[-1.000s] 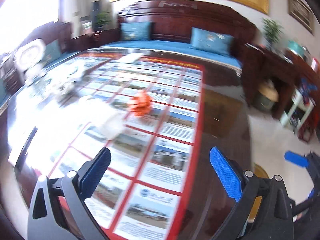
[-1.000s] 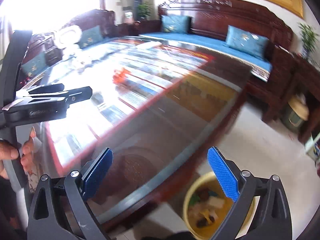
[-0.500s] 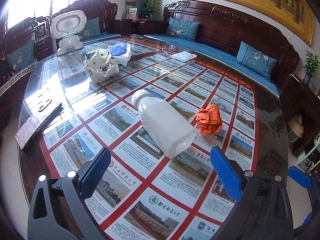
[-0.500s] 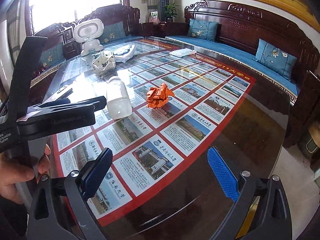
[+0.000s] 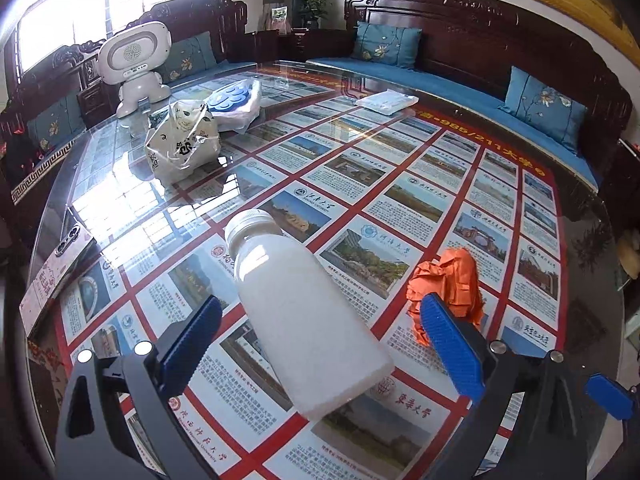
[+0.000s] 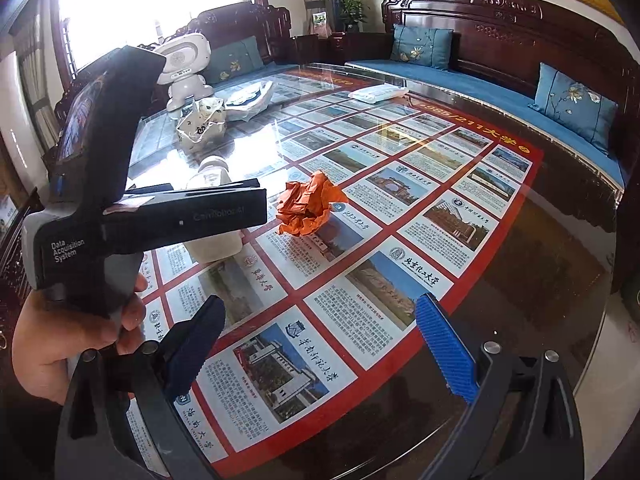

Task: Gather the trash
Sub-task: 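Grasp the white plastic bottle with the left gripper, then grasp the orange crumpled paper with the right gripper while the left gripper holds the bottle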

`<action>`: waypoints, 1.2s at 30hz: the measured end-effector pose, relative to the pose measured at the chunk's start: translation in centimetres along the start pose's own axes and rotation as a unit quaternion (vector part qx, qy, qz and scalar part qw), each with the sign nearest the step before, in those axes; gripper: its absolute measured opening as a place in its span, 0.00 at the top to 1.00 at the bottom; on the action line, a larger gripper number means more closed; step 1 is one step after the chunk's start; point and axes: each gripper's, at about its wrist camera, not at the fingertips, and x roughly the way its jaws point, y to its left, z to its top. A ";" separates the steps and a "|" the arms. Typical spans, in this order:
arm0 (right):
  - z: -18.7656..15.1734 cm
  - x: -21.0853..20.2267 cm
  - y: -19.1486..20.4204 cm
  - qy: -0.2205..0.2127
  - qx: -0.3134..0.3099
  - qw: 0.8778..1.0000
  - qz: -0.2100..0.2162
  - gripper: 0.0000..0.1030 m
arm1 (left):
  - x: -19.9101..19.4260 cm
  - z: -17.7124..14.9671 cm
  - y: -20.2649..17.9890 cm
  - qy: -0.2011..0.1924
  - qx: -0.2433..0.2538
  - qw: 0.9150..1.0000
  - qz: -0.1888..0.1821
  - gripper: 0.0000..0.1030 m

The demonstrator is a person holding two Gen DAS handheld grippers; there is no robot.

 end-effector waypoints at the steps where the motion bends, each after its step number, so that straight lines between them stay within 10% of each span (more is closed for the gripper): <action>1: 0.2 0.2 -0.1 0.001 -0.003 1.000 0.006 0.10 | 0.4 0.1 0.1 0.005 -0.003 1.000 0.002 0.04; 8: 1.1 1.4 -0.6 0.001 -0.011 1.000 0.022 0.10 | 2.8 0.4 1.4 0.031 -0.037 0.999 0.015 0.05; 17: 1.8 3.0 -0.7 0.014 -0.005 0.999 0.029 0.11 | 3.1 0.1 2.6 0.046 -0.021 0.999 -0.007 0.46; 36: 6.5 9.2 1.5 0.037 -0.011 0.999 0.015 0.19 | 0.4 -1.3 7.6 0.049 0.023 0.992 -0.110 0.49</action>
